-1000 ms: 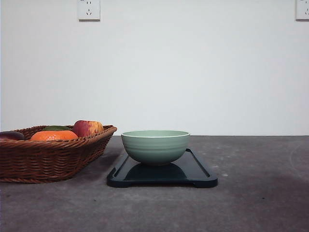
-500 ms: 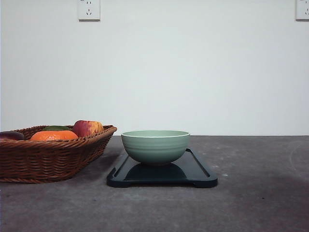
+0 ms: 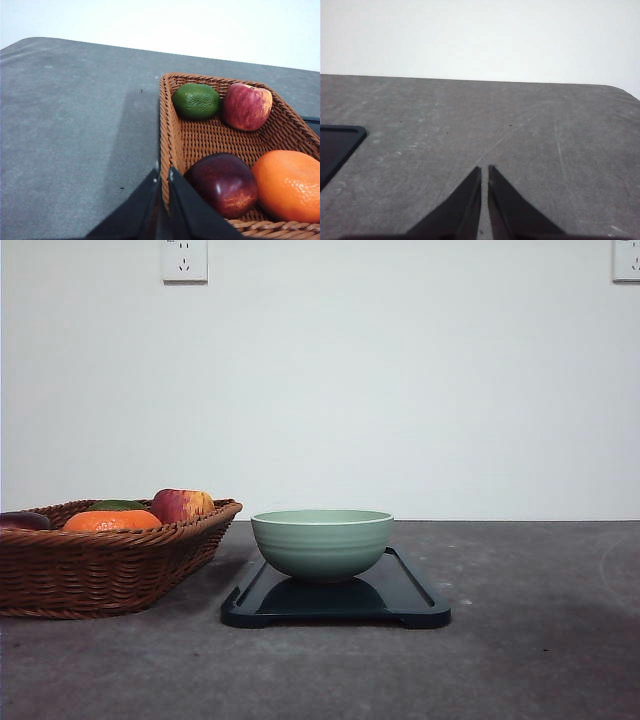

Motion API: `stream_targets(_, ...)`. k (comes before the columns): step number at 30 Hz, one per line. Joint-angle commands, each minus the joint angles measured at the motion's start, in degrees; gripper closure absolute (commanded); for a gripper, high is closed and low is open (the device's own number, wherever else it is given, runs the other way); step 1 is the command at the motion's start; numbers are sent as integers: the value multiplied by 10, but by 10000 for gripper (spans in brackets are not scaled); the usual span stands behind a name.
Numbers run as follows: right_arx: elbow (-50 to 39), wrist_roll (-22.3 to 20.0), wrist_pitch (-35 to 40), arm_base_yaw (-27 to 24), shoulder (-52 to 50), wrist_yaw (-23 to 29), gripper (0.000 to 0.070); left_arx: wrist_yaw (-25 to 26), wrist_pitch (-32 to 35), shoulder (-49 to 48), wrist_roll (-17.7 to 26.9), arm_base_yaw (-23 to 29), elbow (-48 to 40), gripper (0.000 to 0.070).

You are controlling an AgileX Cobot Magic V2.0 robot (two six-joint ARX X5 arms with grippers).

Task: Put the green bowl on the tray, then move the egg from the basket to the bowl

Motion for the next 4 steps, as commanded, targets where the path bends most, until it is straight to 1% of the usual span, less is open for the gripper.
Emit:
stream_targets(1, -2, 2, 7, -1, 0, 0, 684, 0, 9, -1, 10, 1, -11, 677)
stream_targets(4, -2, 2, 7, -1, 0, 0, 684, -1, 9, -1, 10, 1, -11, 677)
